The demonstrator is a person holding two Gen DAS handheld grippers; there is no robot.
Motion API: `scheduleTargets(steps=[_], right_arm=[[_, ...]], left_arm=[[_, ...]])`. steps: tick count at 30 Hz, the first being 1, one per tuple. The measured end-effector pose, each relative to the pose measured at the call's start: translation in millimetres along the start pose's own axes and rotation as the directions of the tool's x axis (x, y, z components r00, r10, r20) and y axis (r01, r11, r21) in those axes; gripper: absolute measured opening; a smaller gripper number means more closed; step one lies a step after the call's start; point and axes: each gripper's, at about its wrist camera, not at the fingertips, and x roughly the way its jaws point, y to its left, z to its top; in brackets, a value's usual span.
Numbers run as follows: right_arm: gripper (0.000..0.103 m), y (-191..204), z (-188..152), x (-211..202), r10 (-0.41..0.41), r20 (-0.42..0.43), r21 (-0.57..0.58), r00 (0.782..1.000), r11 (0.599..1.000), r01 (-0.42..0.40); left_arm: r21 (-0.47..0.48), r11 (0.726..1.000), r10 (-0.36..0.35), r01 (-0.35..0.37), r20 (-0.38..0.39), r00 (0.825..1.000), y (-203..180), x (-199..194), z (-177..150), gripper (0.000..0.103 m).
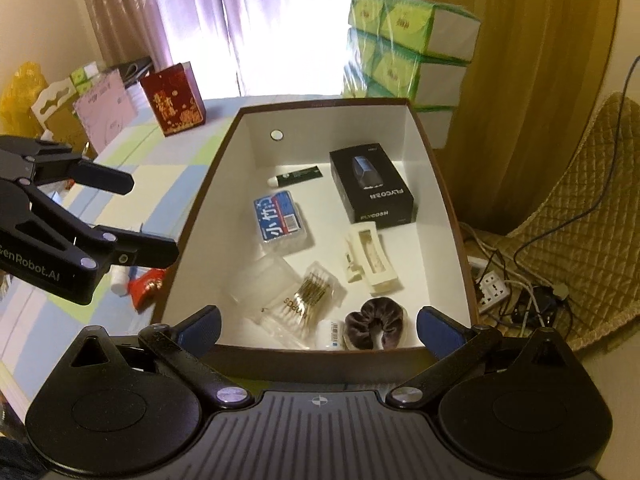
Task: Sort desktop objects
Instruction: 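Withdraw both tools from the box toward the white tube and red candy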
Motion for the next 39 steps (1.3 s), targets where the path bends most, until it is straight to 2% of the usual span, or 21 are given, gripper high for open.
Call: scheduleTargets(steps=[20, 39], right_arm=[[0.101, 49, -25, -31, -0.007, 0.041, 0.049, 0.999, 0.999, 0.005], [0.101, 106, -31, -22, 0.034, 0.012, 0.053, 0.999, 0.998, -0.034]], left_arm=[[-0.068, 0.997, 0.031, -0.028, 0.04, 0.999, 17, -54, -43, 0.094], [-0.123, 0.989, 0.08, -0.08, 0.001, 0.997, 56, -81, -87, 0.094]])
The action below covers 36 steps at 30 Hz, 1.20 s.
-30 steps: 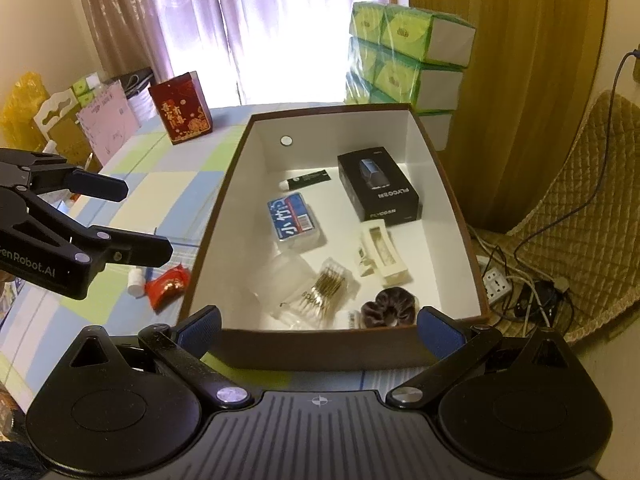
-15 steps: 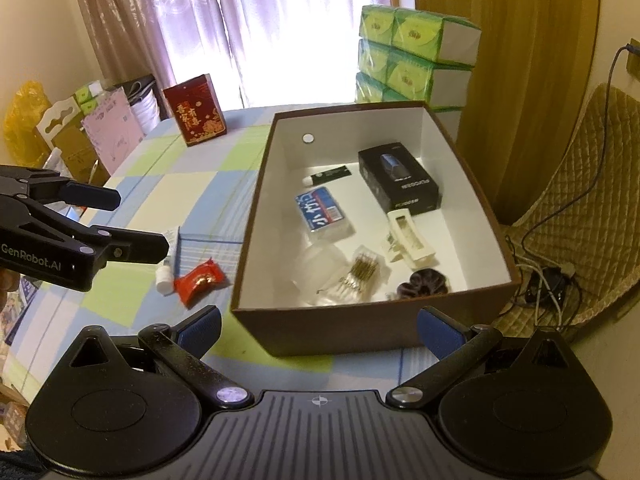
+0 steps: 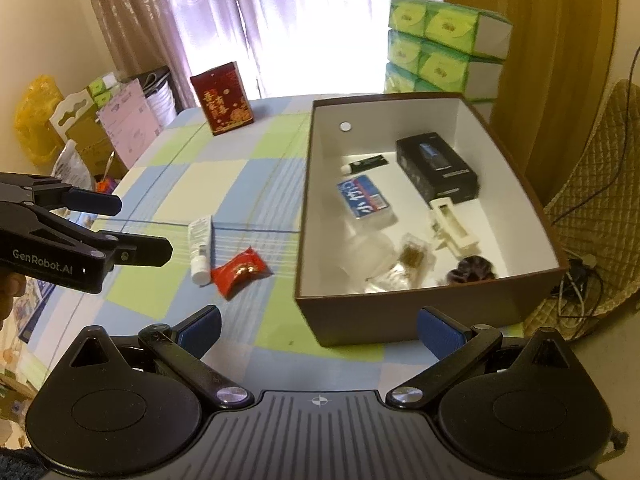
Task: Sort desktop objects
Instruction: 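Withdraw both tools from the box toward the white tube and red candy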
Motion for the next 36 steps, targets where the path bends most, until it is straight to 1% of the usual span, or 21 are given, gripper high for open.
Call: scheduleTargets(steps=[12, 24, 28, 31, 36], right_arm=[[0.101, 40, -4, 25, 0.02, -0.041, -0.002, 0.999, 1.0, -0.02], [0.101, 86, -14, 66, 0.037, -0.092, 0.022, 0.995, 0.999, -0.035], [0.101, 97, -16, 82, 0.022, -0.106, 0.041, 0.994, 0.999, -0.018], [0.101, 103, -17, 92, 0.003, -0.1, 0.062, 0.995, 0.998, 0.003], [0.101, 102, -24, 107, -0.019, -0.077, 0.15, 0.997, 0.988, 0.03]], left_arm=[[-0.016, 1.0, 0.018, -0.019, -0.039, 0.999, 39, -2, -23, 0.094], [-0.061, 0.997, 0.046, -0.053, -0.114, 0.992, 94, 10, -64, 0.094], [-0.077, 0.995, 0.054, -0.065, -0.131, 0.99, 112, 15, -72, 0.094], [-0.093, 0.993, 0.062, -0.076, -0.139, 0.988, 124, 21, -75, 0.094], [-0.115, 0.99, 0.061, -0.081, -0.166, 0.984, 136, 40, -78, 0.094]])
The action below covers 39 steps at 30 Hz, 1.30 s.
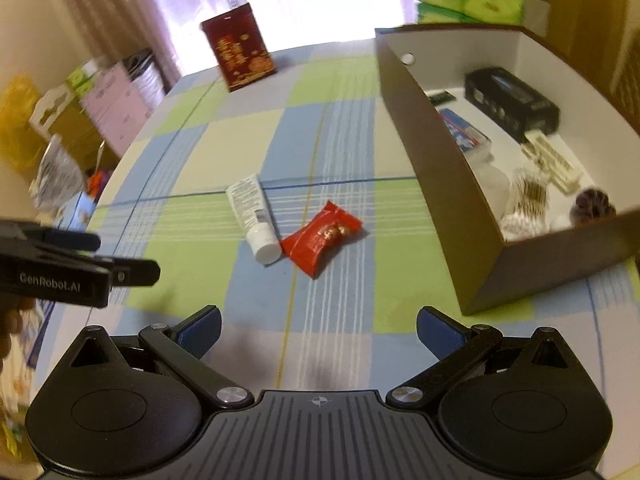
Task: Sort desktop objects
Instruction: 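Withdraw both tools from the box toward the white tube and red candy, then grasp the white lotion tube with the left tool while the right tool grasps the red candy packet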
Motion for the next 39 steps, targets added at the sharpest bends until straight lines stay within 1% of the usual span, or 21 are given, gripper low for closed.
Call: scheduleTargets(steps=[5, 8, 13, 18, 21, 24, 26, 27, 28, 29, 31, 32, 34, 36, 39], right_arm=[[0.101, -11, -7, 10, -0.05, -0.007, 0.079, 0.999, 0.996, 0.05], [0.101, -20, -11, 13, -0.074, -0.018, 0.123, 0.997, 0.989, 0.076], [0.101, -41, -17, 12, -0.111, -0.033, 0.207, 0.993, 0.972, 0.115], [0.101, -54, -22, 8, -0.144, -0.037, 0.254, 0.989, 0.956, 0.148], [0.101, -57, -26, 6, -0.151, -0.043, 0.273, 0.988, 0.949, 0.157], [0.101, -56, -27, 9, -0.15, -0.052, 0.281, 0.987, 0.947, 0.158], [0.101, -53, -26, 11, -0.145, -0.053, 0.277, 0.988, 0.948, 0.154], [0.101, -51, -25, 13, -0.14, -0.054, 0.274, 0.989, 0.95, 0.15], [0.101, -48, -24, 15, -0.134, -0.054, 0.267, 0.99, 0.953, 0.143], [0.101, -44, -23, 18, -0.127, -0.054, 0.259, 0.99, 0.956, 0.137], [0.101, -35, -21, 25, -0.106, -0.056, 0.233, 0.993, 0.966, 0.116], [0.101, -30, -19, 28, -0.097, -0.057, 0.219, 0.994, 0.97, 0.107], [0.101, -18, -14, 37, -0.077, -0.056, 0.178, 0.995, 0.98, 0.085], [0.101, -5, -9, 46, -0.063, -0.04, 0.137, 0.997, 0.988, 0.068], [0.1, 11, 4, 60, -0.071, 0.007, 0.093, 0.997, 0.993, 0.07]], left_arm=[[-0.022, 1.0, -0.018, 0.017, -0.032, 0.999, 3, 22, 4, 0.094], [-0.025, 0.999, -0.027, 0.025, -0.045, 0.999, -1, 38, 12, 0.093], [-0.034, 0.999, -0.044, 0.042, -0.048, 0.998, -10, 67, 35, 0.091], [-0.037, 0.998, -0.053, 0.052, -0.045, 0.998, -19, 101, 60, 0.088], [-0.04, 0.998, -0.043, 0.04, -0.066, 0.997, -19, 121, 70, 0.086], [-0.017, 1.0, -0.02, 0.018, -0.09, 0.996, -18, 137, 73, 0.078], [-0.022, 0.999, -0.04, 0.038, -0.097, 0.995, -12, 141, 72, 0.077], [-0.026, 0.999, -0.049, 0.046, -0.096, 0.994, -8, 141, 72, 0.072], [-0.025, 0.998, -0.055, 0.053, -0.092, 0.994, -4, 141, 71, 0.065], [-0.022, 0.998, -0.057, 0.055, -0.09, 0.994, 0, 141, 70, 0.061], [-0.022, 0.998, -0.056, 0.054, -0.085, 0.995, 10, 141, 68, 0.05], [-0.022, 0.999, -0.051, 0.049, -0.084, 0.995, 17, 141, 67, 0.048], [-0.009, 1.0, -0.025, 0.025, -0.073, 0.997, 29, 140, 64, 0.038], [0.005, 1.0, 0.004, -0.004, -0.067, 0.998, 41, 138, 60, 0.032], [-0.006, 1.0, -0.006, 0.005, -0.066, 0.998, 61, 134, 53, 0.03]])
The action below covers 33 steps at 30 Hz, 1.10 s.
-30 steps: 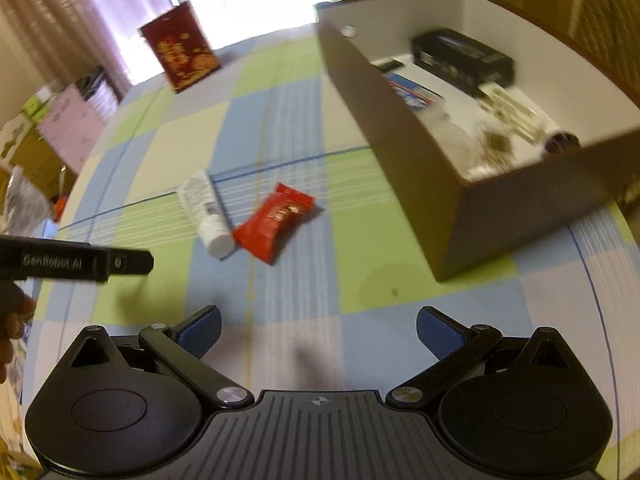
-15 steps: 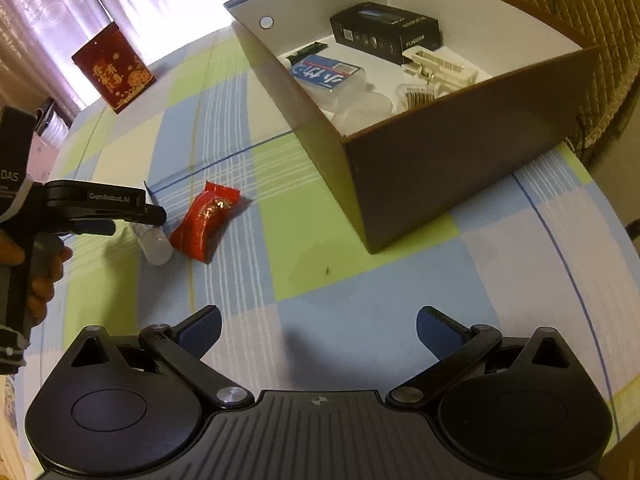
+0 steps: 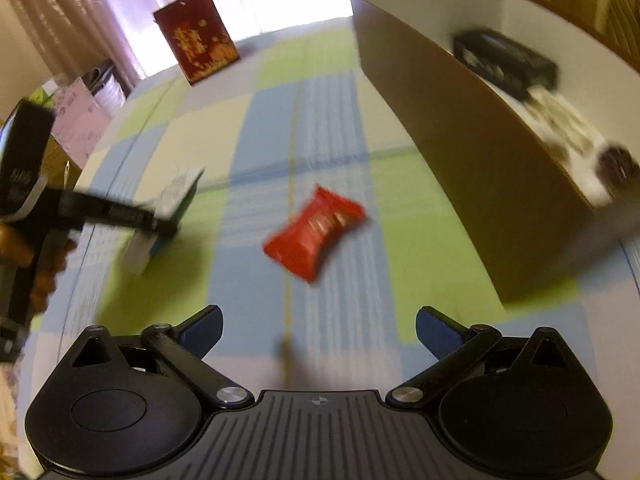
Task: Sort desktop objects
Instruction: 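Grasp the white lotion tube with the left tool while the right tool grasps the red candy packet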
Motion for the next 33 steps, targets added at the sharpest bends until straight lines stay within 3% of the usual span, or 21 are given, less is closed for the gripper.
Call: scheduleTargets(steps=[1, 3, 7, 10, 11, 12, 17, 21, 30, 33], right_arm=[[0.099, 5, 5, 7, -0.008, 0.01, -0.006, 1.0, 1.0, 0.008], [0.085, 11, 15, 21, -0.03, 0.022, 0.002, 0.999, 1.0, 0.03], [0.067, 14, 36, 50, -0.075, 0.015, 0.076, 0.997, 0.994, 0.073], [0.048, 16, 45, 66, -0.11, 0.018, 0.101, 0.994, 0.989, 0.108], [0.037, 17, 47, 70, -0.125, 0.008, 0.09, 0.992, 0.988, 0.124], [0.034, 18, 48, 71, -0.138, -0.004, 0.078, 0.99, 0.987, 0.137], [0.03, 21, 34, 64, -0.139, -0.003, -0.031, 0.99, 0.99, 0.139], [0.03, 12, 17, 50, -0.129, -0.027, -0.047, 0.991, 0.991, 0.127], [0.03, -31, -23, 1, -0.18, -0.077, 0.024, 0.981, 0.983, 0.182], [0.03, -48, -37, -15, -0.21, -0.085, 0.065, 0.974, 0.974, 0.216]], left_arm=[[0.003, 1.0, 0.001, -0.001, 0.0, 1.0, 4, -1, -3, 0.03], [0.014, 1.0, -0.003, 0.003, 0.001, 1.0, 9, -4, -7, 0.03], [0.029, 0.999, -0.016, 0.016, 0.005, 1.0, 11, -6, -8, 0.03], [0.036, 0.999, -0.029, 0.029, 0.002, 1.0, 12, -7, -7, 0.03], [0.039, 0.999, -0.035, 0.035, 0.001, 0.999, 13, -7, -7, 0.03], [0.042, 0.998, -0.04, 0.04, 0.0, 0.999, 13, -7, -7, 0.03], [0.09, 0.994, -0.06, 0.059, 0.004, 0.998, 14, -9, -12, 0.03], [0.125, 0.989, -0.081, 0.08, 0.001, 0.997, 7, -11, -19, 0.03], [0.226, 0.955, -0.191, 0.194, -0.036, 0.981, -40, -28, -52, 0.029], [0.279, 0.929, -0.235, 0.241, -0.056, 0.97, -69, -33, -63, 0.029]])
